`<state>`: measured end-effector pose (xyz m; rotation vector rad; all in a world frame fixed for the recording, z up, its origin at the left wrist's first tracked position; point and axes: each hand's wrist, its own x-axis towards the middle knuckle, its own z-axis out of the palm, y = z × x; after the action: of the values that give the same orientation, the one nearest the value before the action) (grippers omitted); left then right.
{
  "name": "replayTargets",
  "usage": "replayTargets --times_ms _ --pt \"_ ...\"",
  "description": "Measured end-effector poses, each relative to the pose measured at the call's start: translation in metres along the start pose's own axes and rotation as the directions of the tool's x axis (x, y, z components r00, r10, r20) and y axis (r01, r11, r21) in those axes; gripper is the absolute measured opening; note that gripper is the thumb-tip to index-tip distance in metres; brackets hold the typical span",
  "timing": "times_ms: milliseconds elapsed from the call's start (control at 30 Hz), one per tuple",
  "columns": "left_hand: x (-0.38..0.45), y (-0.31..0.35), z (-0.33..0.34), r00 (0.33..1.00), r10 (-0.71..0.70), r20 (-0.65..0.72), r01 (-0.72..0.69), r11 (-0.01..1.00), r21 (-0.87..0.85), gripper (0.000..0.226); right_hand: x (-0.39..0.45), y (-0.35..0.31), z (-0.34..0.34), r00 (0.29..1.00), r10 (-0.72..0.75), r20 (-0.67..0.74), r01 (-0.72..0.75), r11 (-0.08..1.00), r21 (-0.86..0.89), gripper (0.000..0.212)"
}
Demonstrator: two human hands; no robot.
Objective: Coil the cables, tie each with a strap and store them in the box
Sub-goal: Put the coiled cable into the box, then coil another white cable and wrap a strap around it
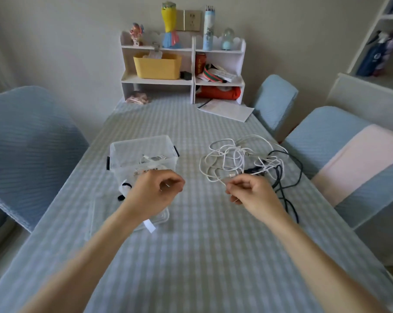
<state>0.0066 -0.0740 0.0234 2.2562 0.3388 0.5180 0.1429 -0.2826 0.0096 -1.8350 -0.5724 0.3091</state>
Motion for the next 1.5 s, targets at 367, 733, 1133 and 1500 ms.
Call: replayTargets --times_ms 367,733,1133,1500 --pt "0.048 0.03 0.111 0.985 0.112 0.128 -0.135 0.973 0.186 0.014 -0.016 0.057 -0.045 0.971 -0.048 -0.232 0.049 0.999 -0.002 0.018" --pt "0.062 0.016 0.157 0.958 0.197 -0.209 -0.161 0.971 0.178 0.012 -0.007 0.073 -0.053 0.949 -0.188 -0.253 0.164 0.98 -0.11 0.015" --pt "0.001 0.024 0.126 0.989 0.033 -0.145 -0.063 0.976 -0.21 0.019 -0.009 0.076 -0.031 0.871 -0.489 0.039 0.466 0.799 -0.381 0.054" --pt "-0.035 0.017 0.095 0.987 -0.049 -0.15 0.001 0.952 -0.306 0.015 -0.014 0.079 -0.03 0.889 -0.454 -0.057 0.419 0.859 -0.295 0.01"
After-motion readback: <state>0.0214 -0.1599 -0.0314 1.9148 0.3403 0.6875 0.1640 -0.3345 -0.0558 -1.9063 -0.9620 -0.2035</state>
